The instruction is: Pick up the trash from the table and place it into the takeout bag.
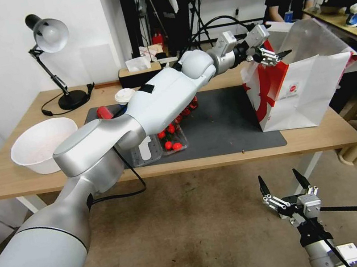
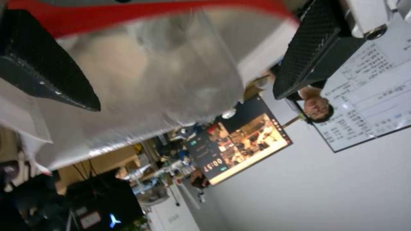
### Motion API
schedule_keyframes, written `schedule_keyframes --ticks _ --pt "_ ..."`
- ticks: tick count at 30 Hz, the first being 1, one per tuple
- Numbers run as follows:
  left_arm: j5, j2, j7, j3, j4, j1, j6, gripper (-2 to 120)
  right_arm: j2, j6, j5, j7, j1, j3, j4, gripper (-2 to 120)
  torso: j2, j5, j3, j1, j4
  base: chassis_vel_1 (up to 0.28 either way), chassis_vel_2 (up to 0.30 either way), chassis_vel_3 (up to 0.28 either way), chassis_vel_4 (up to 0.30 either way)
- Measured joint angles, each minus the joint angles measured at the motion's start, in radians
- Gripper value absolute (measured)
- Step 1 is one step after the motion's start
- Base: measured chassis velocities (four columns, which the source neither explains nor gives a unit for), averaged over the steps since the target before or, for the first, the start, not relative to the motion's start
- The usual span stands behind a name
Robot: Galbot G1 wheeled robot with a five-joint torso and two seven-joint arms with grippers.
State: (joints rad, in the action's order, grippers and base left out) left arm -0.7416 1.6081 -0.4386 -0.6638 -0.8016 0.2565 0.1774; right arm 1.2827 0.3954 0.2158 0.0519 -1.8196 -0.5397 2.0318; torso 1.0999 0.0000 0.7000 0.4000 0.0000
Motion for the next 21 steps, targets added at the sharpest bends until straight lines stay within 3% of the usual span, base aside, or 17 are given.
schedule_keyframes --ticks 5,7,8,10,11,12,14,15,17,19,20,21 --pt "-0.056 0.000 0.083 0.027 -0.016 0.001 -0.021 100 -0.003 0.000 0.000 0.000 0.003 0.001 -0.001 100 0.000 0.0000 0.000 0.000 0.0000 0.000 0.000 0.000 0.000" --pt "-0.096 0.000 0.255 0.034 -0.067 -0.019 -0.064 100 -0.007 -0.002 0.001 0.000 0.004 0.001 -0.001 100 0.000 0.0000 0.000 0.000 0.0002 0.000 0.000 0.000 0.000" --pt "-0.096 0.000 0.255 0.034 -0.067 -0.019 -0.064 100 -0.007 -0.002 0.001 0.000 0.004 0.001 -0.001 100 0.000 0.0000 0.000 0.000 0.0002 0.000 0.000 0.000 0.000" --pt "-0.136 0.000 0.400 0.026 -0.133 -0.043 -0.106 100 -0.011 -0.003 0.004 0.000 0.006 0.001 -0.001 100 0.000 0.0000 0.000 0.000 0.0001 0.000 0.000 0.000 0.000" --pt "-0.148 0.000 0.444 0.022 -0.152 -0.052 -0.113 100 -0.012 -0.003 0.005 0.000 0.007 0.001 -0.002 100 0.000 0.0001 0.000 0.000 -0.0002 0.000 0.000 0.000 0.000" --pt "-0.148 0.000 0.444 0.022 -0.152 -0.052 -0.113 100 -0.012 -0.003 0.005 0.000 0.007 0.001 -0.002 100 0.000 0.0001 0.000 0.000 -0.0002 0.000 0.000 0.000 0.000" --pt "-0.185 0.000 0.537 0.015 -0.198 -0.077 -0.119 100 -0.018 -0.005 0.009 0.000 0.009 0.001 -0.004 100 0.000 0.0000 0.000 0.000 -0.0002 0.000 0.000 0.000 0.000" --pt "-0.185 0.000 0.537 0.015 -0.198 -0.077 -0.119 100 -0.018 -0.005 0.009 0.000 0.009 0.001 -0.004 100 0.000 0.0000 0.000 0.000 -0.0002 0.000 0.000 0.000 0.000" --pt "-0.196 0.000 0.596 0.015 -0.227 -0.094 -0.120 100 -0.021 -0.007 0.011 0.000 0.010 0.001 -0.004 100 0.000 0.0001 0.000 0.000 -0.0004 0.000 0.000 0.000 0.000" --pt "-0.180 -0.008 0.716 0.017 -0.327 -0.143 -0.115 100 -0.025 -0.010 0.015 0.000 0.016 0.001 -0.004 100 0.000 0.0001 0.000 0.000 -0.0005 0.000 0.000 0.000 0.000" --pt "-0.180 -0.008 0.716 0.017 -0.327 -0.143 -0.115 100 -0.025 -0.010 0.015 0.000 0.016 0.001 -0.004 100 0.000 0.0001 0.000 0.000 -0.0005 0.000 0.000 0.000 0.000" --pt "-0.163 -0.031 0.759 0.018 -0.372 -0.163 -0.117 100 -0.026 -0.011 0.016 0.000 0.017 0.002 -0.004 100 0.000 0.0001 0.000 0.000 -0.0008 0.000 0.000 0.000 0.000"
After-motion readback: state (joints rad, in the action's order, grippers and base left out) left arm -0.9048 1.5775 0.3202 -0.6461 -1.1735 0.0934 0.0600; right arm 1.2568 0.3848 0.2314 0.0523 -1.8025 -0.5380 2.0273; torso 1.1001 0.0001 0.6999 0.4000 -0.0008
